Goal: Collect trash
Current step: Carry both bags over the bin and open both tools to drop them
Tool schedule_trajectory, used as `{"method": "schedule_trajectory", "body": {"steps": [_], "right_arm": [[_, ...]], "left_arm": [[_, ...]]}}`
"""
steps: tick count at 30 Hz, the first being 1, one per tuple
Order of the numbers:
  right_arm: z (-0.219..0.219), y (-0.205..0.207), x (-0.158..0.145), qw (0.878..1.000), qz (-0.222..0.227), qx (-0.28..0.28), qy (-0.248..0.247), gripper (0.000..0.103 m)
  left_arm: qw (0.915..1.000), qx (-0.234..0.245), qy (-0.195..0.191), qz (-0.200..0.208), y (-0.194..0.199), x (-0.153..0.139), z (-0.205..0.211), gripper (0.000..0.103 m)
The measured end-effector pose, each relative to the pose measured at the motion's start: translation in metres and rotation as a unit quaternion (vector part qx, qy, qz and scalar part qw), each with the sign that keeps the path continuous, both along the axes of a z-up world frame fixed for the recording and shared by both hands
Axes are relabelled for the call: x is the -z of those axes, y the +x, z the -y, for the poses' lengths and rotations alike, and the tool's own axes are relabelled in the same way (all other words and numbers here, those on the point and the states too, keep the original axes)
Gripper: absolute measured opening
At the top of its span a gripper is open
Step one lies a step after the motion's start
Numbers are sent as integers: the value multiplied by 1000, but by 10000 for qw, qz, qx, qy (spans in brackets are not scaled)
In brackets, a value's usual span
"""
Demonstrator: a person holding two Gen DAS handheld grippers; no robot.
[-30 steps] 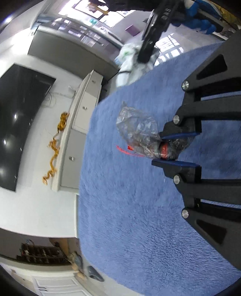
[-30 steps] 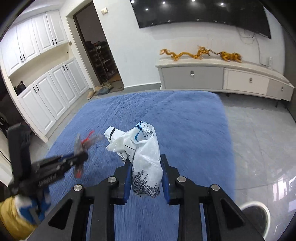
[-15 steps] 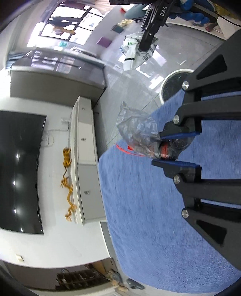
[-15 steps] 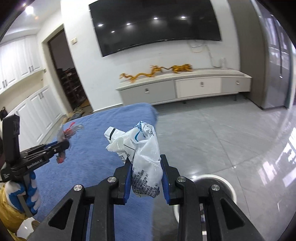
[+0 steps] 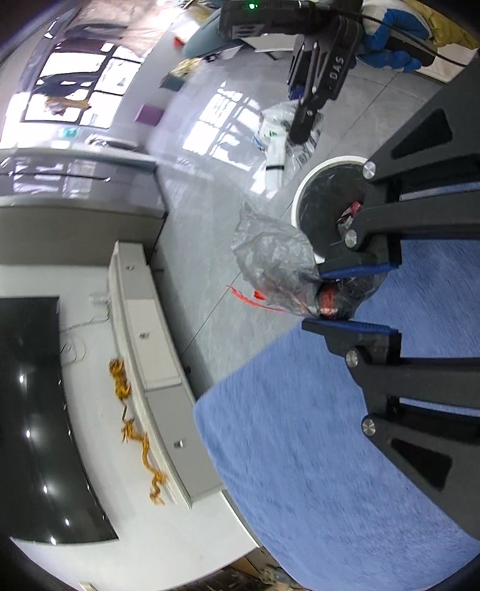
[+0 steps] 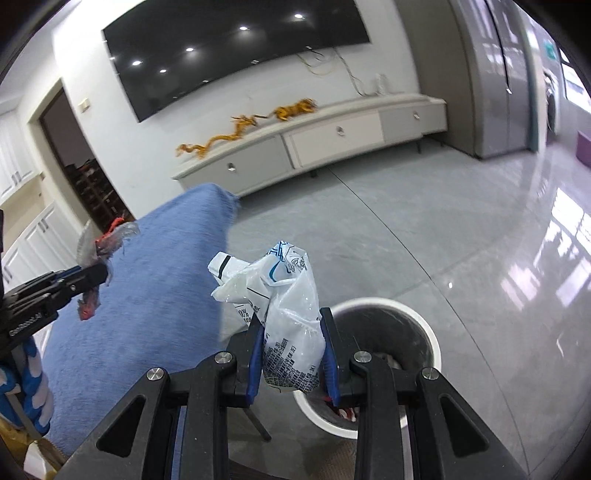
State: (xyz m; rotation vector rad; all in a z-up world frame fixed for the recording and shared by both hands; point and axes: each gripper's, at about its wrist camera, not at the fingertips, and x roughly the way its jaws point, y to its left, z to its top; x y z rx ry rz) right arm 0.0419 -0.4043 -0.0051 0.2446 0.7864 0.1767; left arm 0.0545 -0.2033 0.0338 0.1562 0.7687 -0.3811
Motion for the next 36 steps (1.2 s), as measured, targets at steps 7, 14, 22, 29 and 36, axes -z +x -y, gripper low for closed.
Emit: {"method": "schedule_trajectory", "body": {"steps": [7,14,22,29,36], "right_arm": [[36,12,41,9985,-406,319,188,26],[60,16,70,9961,-653,438,389,26],[72,21,88,9942,-778,471,571,26],[69,25,100,9931,-861,447,663,26],[73,28,106,9918,-960,503,674,26]], "left_arm": [[9985,376,189,-347,25,29,60,19],[9970,534,283,-487,38,50,94,19],[9956,555,500,-564,46,67,111,19],[9946,615,607,-581,49,75,120,20],[9929,737,640,-679,55,83,128,20]]}}
